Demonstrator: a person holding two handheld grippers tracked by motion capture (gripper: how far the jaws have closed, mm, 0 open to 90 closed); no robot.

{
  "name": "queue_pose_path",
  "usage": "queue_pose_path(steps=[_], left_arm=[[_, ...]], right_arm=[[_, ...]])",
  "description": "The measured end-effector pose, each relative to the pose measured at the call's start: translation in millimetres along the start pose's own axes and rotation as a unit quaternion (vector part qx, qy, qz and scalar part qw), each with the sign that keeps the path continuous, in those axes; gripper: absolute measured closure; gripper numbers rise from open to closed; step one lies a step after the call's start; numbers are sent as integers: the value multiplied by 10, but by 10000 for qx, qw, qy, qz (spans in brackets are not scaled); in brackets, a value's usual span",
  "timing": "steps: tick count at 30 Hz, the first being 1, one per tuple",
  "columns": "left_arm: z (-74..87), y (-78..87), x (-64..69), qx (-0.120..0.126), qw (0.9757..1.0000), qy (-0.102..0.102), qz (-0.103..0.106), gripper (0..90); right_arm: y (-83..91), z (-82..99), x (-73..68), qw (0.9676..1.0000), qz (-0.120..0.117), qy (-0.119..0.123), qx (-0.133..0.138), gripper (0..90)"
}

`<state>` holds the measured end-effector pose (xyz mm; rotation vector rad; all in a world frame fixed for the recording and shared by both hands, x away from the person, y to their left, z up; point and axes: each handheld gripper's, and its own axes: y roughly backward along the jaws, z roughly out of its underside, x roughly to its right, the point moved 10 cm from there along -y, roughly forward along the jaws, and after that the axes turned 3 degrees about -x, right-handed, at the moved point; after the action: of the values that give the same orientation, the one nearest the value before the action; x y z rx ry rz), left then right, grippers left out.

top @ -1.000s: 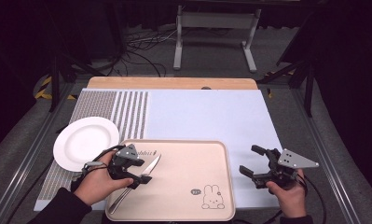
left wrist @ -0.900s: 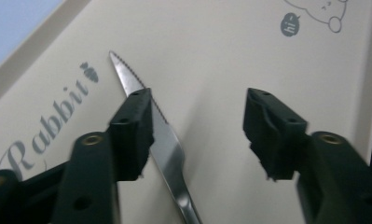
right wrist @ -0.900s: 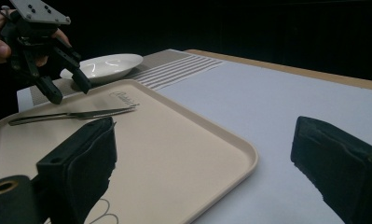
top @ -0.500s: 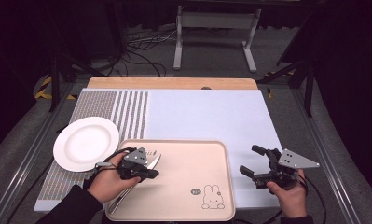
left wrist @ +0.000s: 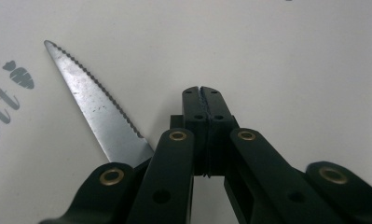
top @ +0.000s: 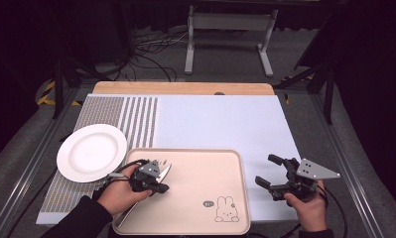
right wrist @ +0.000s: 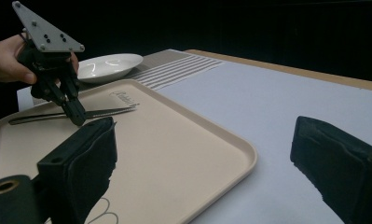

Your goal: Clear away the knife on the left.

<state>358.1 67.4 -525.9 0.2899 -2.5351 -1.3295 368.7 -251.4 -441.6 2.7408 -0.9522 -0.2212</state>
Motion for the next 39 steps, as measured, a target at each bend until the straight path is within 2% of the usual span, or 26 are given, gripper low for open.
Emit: queue_pose_path(steps=[4, 6, 16, 33, 39], left_arm=[[22, 4, -37, -36, 9999, 71, -69, 900], [42, 29, -71, -131, 9997, 67, -197, 900], [162, 113, -119, -138, 9994, 232, -227, 900], [289, 212, -195, -209, 9986, 312, -360, 900], [324, 237, -215, -218, 9982, 398, -392, 900]], right_arm=[[0, 0, -3, 10000, -5, 2, -4, 75], [1, 3, 0, 10000, -1, 0, -8, 75], [0, 11, 0, 10000, -4, -7, -11, 75], [-7, 15, -2, 10000, -8, -9, -27, 75], [-14, 20, -3, 10000, -12, -13, -37, 75]])
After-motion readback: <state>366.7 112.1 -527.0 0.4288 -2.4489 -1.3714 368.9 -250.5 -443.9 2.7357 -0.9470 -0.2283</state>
